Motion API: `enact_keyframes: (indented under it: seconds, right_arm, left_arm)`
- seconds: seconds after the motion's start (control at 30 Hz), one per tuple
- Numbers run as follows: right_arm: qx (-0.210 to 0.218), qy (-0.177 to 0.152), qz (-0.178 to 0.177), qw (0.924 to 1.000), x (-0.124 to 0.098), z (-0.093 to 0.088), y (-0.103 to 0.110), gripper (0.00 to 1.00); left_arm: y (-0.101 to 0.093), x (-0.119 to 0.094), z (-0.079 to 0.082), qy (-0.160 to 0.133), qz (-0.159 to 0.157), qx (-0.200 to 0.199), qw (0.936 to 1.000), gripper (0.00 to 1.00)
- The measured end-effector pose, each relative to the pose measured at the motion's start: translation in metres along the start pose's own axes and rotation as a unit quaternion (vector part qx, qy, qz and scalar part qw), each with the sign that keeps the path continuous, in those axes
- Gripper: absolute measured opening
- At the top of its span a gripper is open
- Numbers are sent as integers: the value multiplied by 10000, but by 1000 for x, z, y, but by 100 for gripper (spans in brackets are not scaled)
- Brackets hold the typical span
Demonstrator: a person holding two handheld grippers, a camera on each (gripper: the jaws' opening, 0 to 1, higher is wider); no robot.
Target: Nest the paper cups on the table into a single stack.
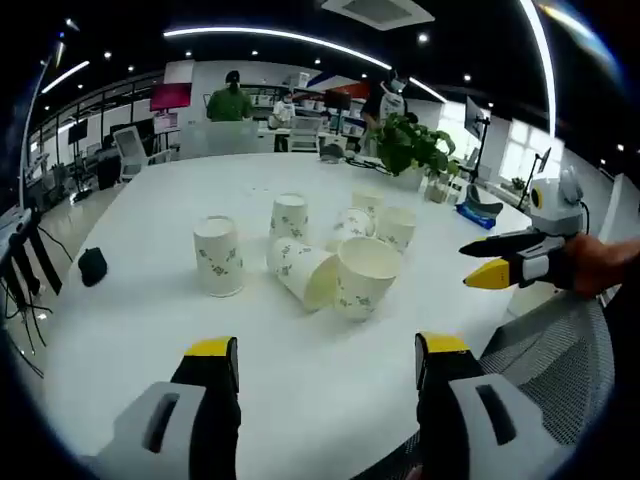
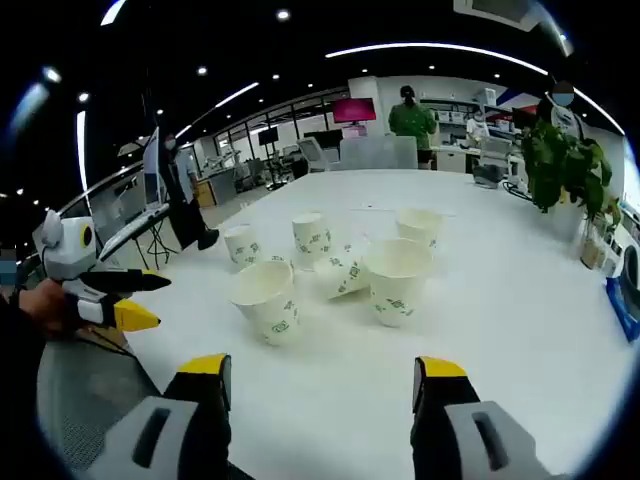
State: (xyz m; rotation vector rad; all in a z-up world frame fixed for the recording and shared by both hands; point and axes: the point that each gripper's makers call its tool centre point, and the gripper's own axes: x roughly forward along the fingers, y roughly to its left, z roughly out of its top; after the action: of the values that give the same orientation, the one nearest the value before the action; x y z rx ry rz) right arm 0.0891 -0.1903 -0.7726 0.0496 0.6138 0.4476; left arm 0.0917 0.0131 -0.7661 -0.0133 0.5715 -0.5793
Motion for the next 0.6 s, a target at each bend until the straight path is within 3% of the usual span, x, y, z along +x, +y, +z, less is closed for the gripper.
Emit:
enact_keyframes:
  seconds: [0.6]
  right_arm:
    - [7,-7,-1,10000,3,-3,-3,74]
  left_arm:
    - [1,1,0,-11,19,-10,10000,70]
